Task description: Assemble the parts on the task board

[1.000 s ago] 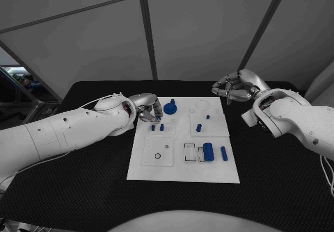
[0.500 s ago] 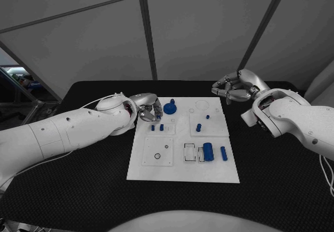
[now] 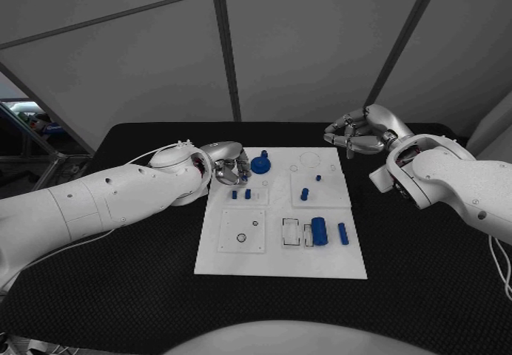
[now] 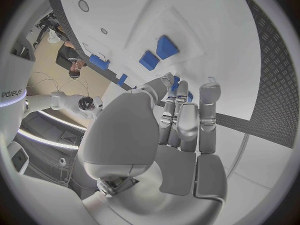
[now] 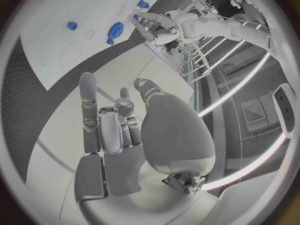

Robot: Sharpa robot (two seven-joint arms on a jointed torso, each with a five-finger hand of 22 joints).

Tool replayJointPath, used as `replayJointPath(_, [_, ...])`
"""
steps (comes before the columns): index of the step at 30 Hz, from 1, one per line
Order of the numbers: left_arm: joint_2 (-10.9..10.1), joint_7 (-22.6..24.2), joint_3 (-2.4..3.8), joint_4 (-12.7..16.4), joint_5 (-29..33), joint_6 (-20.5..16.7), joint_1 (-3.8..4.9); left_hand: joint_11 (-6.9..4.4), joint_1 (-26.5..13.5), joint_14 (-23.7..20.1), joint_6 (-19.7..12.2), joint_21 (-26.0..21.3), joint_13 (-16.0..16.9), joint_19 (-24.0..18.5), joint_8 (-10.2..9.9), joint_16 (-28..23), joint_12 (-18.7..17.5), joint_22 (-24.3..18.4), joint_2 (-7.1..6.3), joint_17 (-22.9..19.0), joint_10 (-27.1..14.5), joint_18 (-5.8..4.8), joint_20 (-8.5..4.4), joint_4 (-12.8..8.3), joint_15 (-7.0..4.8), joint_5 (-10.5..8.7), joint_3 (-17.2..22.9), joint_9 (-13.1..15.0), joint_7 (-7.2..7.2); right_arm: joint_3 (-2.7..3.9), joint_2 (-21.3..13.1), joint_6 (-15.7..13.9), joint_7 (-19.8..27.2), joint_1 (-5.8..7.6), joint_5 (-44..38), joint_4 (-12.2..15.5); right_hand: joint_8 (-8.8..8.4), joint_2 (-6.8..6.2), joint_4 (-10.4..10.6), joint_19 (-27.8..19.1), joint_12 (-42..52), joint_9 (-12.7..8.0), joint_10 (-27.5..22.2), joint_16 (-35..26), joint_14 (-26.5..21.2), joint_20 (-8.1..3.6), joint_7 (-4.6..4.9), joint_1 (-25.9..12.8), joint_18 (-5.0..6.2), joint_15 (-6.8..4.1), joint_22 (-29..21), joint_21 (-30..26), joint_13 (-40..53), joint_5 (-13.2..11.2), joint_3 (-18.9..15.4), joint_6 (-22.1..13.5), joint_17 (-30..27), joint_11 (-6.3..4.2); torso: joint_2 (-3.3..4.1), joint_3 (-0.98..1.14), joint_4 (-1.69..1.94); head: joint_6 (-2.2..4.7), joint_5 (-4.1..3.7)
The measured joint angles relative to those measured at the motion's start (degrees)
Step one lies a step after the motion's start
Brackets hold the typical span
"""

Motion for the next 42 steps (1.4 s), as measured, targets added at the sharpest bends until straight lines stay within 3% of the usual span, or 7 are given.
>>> replayJointPath(20, [0.36,-0.50,0.01,-0.60,0.03,1.58,0.02,0.20,-1.22,0.00,0.00,-0.20,0.02,0.00,-0.62,-0.23,-0.96,-0.01,-0.60,-0.45,0.21,0.01,0.00,0.01,0.00,-0.20,-0.01,0.00,0.00,0.00,-0.09,0.00,-0.02,0.00,-0.01,0.01,0.00,0.00,0.00,0.00,0.00,-0.01,0.00,0.00,0.00,0.00,0.00,0.00,0.00,0.00,0.00,0.00,0.00,0.00,0.00,0.00,0.00,0.00,-0.03,0.03,0.03,-0.03,-0.21])
replayJointPath(30, [0.39,-0.70,0.00,-0.75,0.04,1.70,0.01,0.87,-2.79,-1.64,-4.27,-2.76,-0.23,-0.83,-4.44,-1.87,-3.83,-1.11,-1.71,-4.11,-1.49,0.03,0.83,0.48,0.82,-0.20,-0.81,-0.28,0.77,0.00,-0.07,0.00,-0.02,0.00,-0.01,-0.02,0.24,0.00,0.00,0.00,0.00,-0.02,0.00,-0.21,0.00,0.00,0.00,0.00,0.00,0.00,-0.24,-0.24,-0.19,0.00,0.00,0.00,-0.13,0.00,-0.04,0.02,0.06,-0.01,-0.16])
replayJointPath(32, [0.39,-0.78,0.00,-0.79,0.04,1.72,0.01,1.16,-3.03,-2.05,-4.33,-3.46,-0.26,-1.26,-4.67,-2.18,-4.46,-1.42,-1.96,-4.97,-2.24,0.04,0.82,0.48,0.81,-0.20,-0.81,-0.28,0.83,0.00,-0.07,0.00,-0.03,0.00,-0.01,-0.04,0.23,0.00,0.09,0.00,-0.28,-0.02,-0.36,-0.50,0.00,0.00,0.00,0.00,0.04,0.00,-0.80,-0.67,-0.69,0.00,0.09,0.00,-0.54,-0.09,-0.03,0.01,0.06,-0.01,-0.15])
replayJointPath(34, [0.39,-0.89,0.00,-0.83,0.04,1.78,0.01,1.24,-3.01,-2.04,-4.74,-3.77,-0.26,-1.25,-4.82,-2.28,-4.77,-1.60,-1.94,-5.37,-2.47,0.03,0.81,0.63,0.81,-0.20,-0.96,-0.27,0.83,0.00,-0.07,0.00,-0.06,0.00,-0.01,-0.06,0.23,0.00,0.16,-0.32,-0.76,-0.02,-0.95,-0.99,0.00,-0.29,0.00,0.00,0.94,0.00,-1.58,-1.18,-1.23,0.00,0.16,0.00,-1.08,-0.10,-0.04,0.01,0.06,-0.03,-0.15])
replayJointPath(42, [0.25,-1.33,0.00,-0.97,0.04,2.01,0.01,1.41,-3.00,-2.25,-5.15,-4.22,-0.26,-1.46,-5.09,-2.66,-5.10,-1.92,-1.94,-6.23,-2.74,0.03,1.02,0.47,1.01,-0.20,-1.12,-0.27,0.83,0.00,-0.12,0.00,-0.17,0.00,-0.02,-0.11,0.23,-0.07,0.16,-0.56,-1.24,-0.02,-1.41,-1.35,0.00,-0.14,0.05,0.07,0.93,0.00,-2.42,-1.68,-2.03,0.00,0.16,-0.38,-1.75,-0.09,-0.03,0.02,0.06,-0.05,-0.23])
